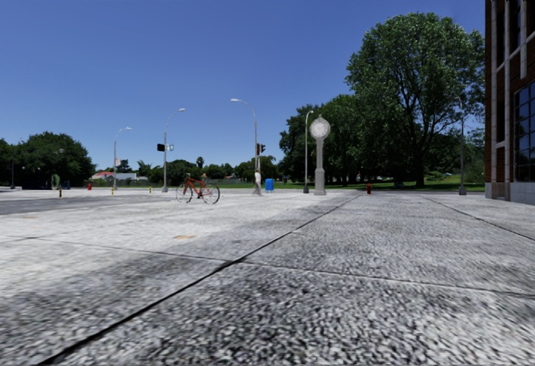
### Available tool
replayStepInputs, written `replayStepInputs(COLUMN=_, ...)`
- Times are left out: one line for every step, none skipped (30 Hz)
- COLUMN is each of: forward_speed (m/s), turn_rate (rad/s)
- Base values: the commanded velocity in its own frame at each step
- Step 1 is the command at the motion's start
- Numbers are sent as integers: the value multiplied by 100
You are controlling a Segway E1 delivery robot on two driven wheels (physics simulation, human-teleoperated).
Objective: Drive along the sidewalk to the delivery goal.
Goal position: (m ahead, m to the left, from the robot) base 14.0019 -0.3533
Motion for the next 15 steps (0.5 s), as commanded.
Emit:
replayStepInputs(forward_speed=200, turn_rate=0)
replayStepInputs(forward_speed=200, turn_rate=0)
replayStepInputs(forward_speed=200, turn_rate=0)
replayStepInputs(forward_speed=200, turn_rate=0)
replayStepInputs(forward_speed=200, turn_rate=0)
replayStepInputs(forward_speed=200, turn_rate=0)
replayStepInputs(forward_speed=200, turn_rate=0)
replayStepInputs(forward_speed=200, turn_rate=0)
replayStepInputs(forward_speed=200, turn_rate=0)
replayStepInputs(forward_speed=200, turn_rate=0)
replayStepInputs(forward_speed=200, turn_rate=0)
replayStepInputs(forward_speed=200, turn_rate=0)
replayStepInputs(forward_speed=200, turn_rate=0)
replayStepInputs(forward_speed=200, turn_rate=0)
replayStepInputs(forward_speed=200, turn_rate=0)
